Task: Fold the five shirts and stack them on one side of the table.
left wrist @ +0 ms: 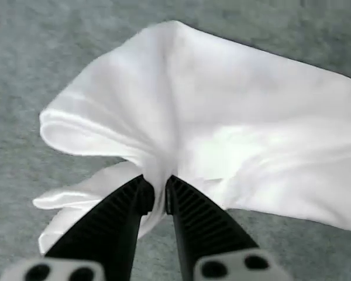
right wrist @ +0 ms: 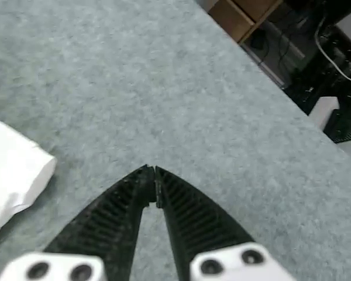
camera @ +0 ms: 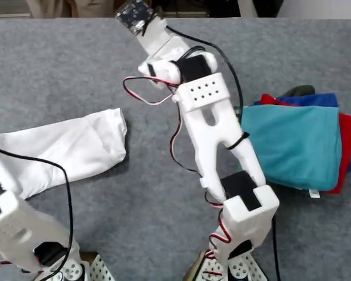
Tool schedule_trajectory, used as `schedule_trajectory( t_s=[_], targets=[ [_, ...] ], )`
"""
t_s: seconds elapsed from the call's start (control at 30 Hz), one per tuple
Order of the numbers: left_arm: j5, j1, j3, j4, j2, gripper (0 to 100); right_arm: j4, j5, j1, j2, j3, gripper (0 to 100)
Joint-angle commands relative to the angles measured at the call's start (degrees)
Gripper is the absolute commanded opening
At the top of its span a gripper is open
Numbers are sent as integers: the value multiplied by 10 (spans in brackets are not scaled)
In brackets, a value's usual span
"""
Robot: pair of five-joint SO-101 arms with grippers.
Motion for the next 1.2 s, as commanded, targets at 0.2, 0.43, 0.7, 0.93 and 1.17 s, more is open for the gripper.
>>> schedule_trajectory(
  t_s=[0.2, 0.43, 0.7, 0.93, 1.17],
  targets=[
    [102, 164, 19, 5, -33, 18, -14, -4, 55, -38, -20, 8],
    [157, 289, 18, 5, -10, 18, -14, -4, 72, -37, -26, 9],
    [195, 371, 17, -30, 23, 18, -14, -4, 73, -38, -26, 9],
    [240, 404, 17, -76, 48, 18, -14, -4, 71, -38, -27, 9],
    [245, 447, 17, -82, 50, 18, -14, -4, 71, -38, -27, 9]
  ],
)
